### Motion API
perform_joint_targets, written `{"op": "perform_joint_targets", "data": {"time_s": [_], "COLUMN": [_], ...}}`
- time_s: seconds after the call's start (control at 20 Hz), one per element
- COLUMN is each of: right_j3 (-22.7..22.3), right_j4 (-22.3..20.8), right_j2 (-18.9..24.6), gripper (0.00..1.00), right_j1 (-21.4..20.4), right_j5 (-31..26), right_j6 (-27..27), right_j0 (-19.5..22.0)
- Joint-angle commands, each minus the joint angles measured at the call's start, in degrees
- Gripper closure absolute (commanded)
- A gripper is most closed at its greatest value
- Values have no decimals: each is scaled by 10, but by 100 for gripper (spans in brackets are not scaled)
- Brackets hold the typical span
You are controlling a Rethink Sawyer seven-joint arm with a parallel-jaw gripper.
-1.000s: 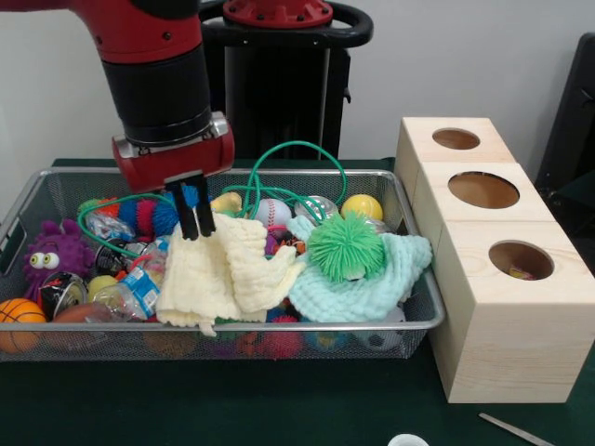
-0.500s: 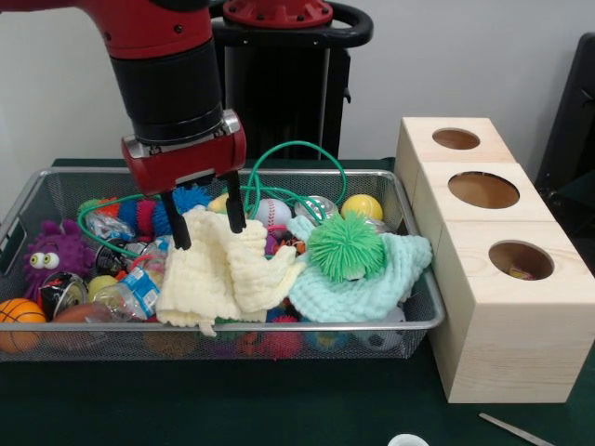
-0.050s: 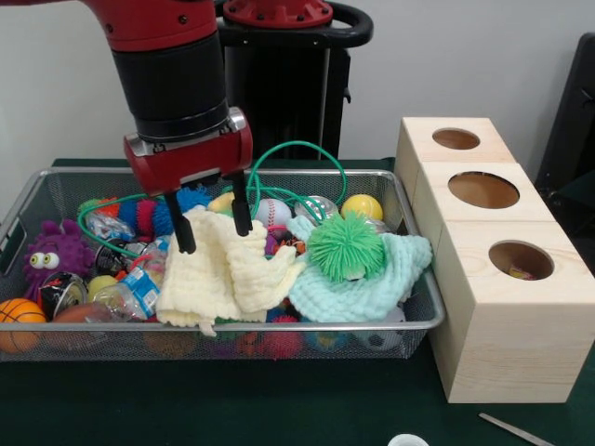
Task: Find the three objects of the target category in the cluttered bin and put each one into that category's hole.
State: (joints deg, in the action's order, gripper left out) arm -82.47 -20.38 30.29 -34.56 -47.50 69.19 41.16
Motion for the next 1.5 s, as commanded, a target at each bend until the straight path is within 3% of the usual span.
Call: {"op": "perform_joint_targets", "data": {"time_s": [0.05,0.2,0.75,1.5], "right_j3": [-24,-38,-29,-52], "right_j4": [-46,-60,-100,-63], "right_j2": [-13,-34,-62,-52], "gripper": [0,0,0,0], "right_j1": [19,25,53,63], "right_j5": [-73,-56,-66,-129], "right_j6": [-60,-32,-36,-29], "right_j0": [-16,-21,-33,-35]}}
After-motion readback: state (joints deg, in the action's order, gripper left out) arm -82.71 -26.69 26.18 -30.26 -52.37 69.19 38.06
